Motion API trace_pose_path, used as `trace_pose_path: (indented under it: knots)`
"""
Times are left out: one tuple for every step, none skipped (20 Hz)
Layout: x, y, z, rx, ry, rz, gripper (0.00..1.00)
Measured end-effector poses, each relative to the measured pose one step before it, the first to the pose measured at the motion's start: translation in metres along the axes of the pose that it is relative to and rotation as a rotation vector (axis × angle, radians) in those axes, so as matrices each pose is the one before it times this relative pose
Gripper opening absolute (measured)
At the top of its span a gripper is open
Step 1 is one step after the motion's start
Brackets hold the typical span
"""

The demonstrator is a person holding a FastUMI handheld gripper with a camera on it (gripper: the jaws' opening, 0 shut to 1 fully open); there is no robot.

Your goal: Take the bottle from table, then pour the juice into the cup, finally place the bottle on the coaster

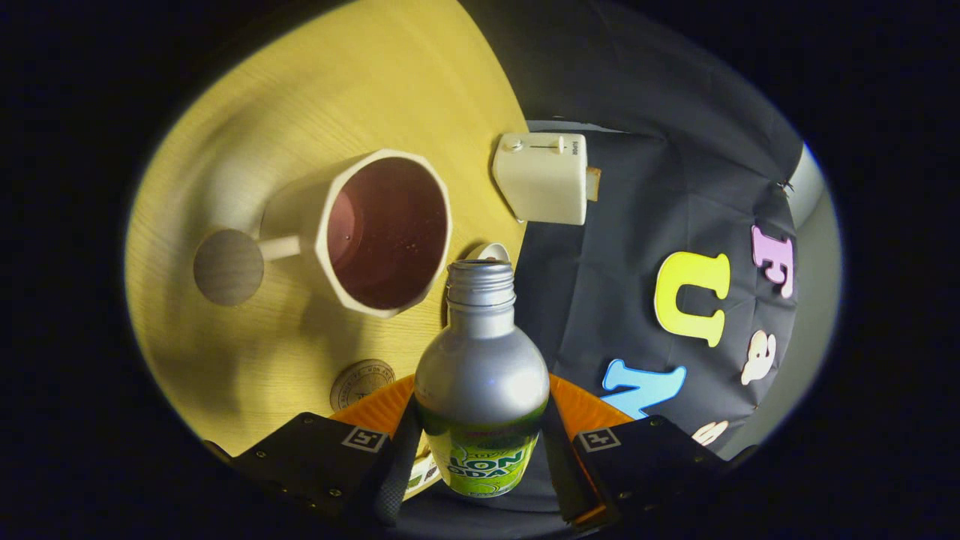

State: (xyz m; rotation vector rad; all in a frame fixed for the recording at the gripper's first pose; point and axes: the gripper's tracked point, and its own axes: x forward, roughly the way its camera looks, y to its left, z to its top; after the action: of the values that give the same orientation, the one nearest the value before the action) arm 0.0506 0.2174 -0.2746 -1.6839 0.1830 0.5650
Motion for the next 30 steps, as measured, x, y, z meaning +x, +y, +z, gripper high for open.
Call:
trace_pose_path:
  knots:
    - [-0.00102,0.00163,0.0015,0.04422,-0.01126,0.00359,0.77]
    - [-0.0008,-0.00067,0.00161,0.05107,-0.01366,-0.00509,0.77]
    - [-0.00084,-0.00266,0.00118,0.04993,-0.00965,-0.00803,0.77]
    - [-0.00096,-0.00214,0.00089,0.04886,-0.01317,-0.01017,0.77]
    - [-0.00019,-0.00218,0.00061,0.03993,-0.00979,-0.00892,0.77]
    - [-0.00087,-0.00163,-0.00057,0.02966,-0.00957,-0.00572,0.77]
    - [-0.00034,-0.0018,-0.00149,0.02201,-0.00741,-0.00633,0.77]
    - [-0.00119,-0.00123,-0.00145,0.02386,-0.00856,-0.00376,0.77]
    - [-0.00014,-0.00145,-0.00113,0.03165,-0.00895,-0.00594,0.77]
    - [-0.00064,-0.00055,-0.00275,0.03102,-0.0003,-0.00022,0.77]
    - [0.0005,0.00033,-0.00207,0.03415,-0.00414,-0.00047,0.77]
    - [0.00047,0.00018,-0.00401,0.03254,0.00368,0.00102,0.77]
    - [0.00075,-0.00053,-0.00324,0.03914,-0.00129,0.00051,0.77]
    - [0.00004,-0.00011,-0.00325,0.04021,0.00223,0.00318,0.77]
    - [-0.00004,-0.00302,-0.00655,0.03801,0.00333,0.00429,0.77]
    - [-0.0006,-0.0025,-0.00393,0.0407,0.00612,-0.00453,0.77]
    - [0.00041,-0.00241,-0.00334,0.04614,0.00135,-0.00209,0.77]
    - [-0.00042,-0.00278,-0.00334,0.05092,0.00376,-0.0013,0.77]
    - [0.00045,-0.00079,-0.00323,0.0509,0.00551,0.00698,0.77]
    - [-0.00005,-0.00111,-0.00313,0.04906,0.00506,0.00465,0.77]
    - [-0.0001,-0.00145,-0.00359,0.0406,0.01002,0.00741,0.77]
    - [-0.00037,-0.00158,-0.00268,0.04007,0.00387,0.00504,0.77]
    - [-0.00045,-0.00117,-0.0027,0.03782,0.00781,0.00577,0.77]
    - [0.00081,-0.00416,-0.00079,0.04474,-0.0026,0.00442,0.77]
    - [-0.00068,-0.00304,-0.00061,0.04721,-0.003,0.00345,0.77]
    - [-0.00017,-0.00231,-0.00011,0.05171,-0.00679,0.00472,0.77]
    - [-0.00126,-0.00093,0.00074,0.05552,-0.00709,0.00814,0.77]
    - [-0.00021,-0.00136,0.00079,0.05707,-0.00758,0.00775,0.77]
    - [0.00042,-0.00542,-0.00024,0.05502,-0.00857,0.00416,0.77]
    - [-0.00143,-0.00318,0.00058,0.04953,-0.00831,0.00159,0.77]
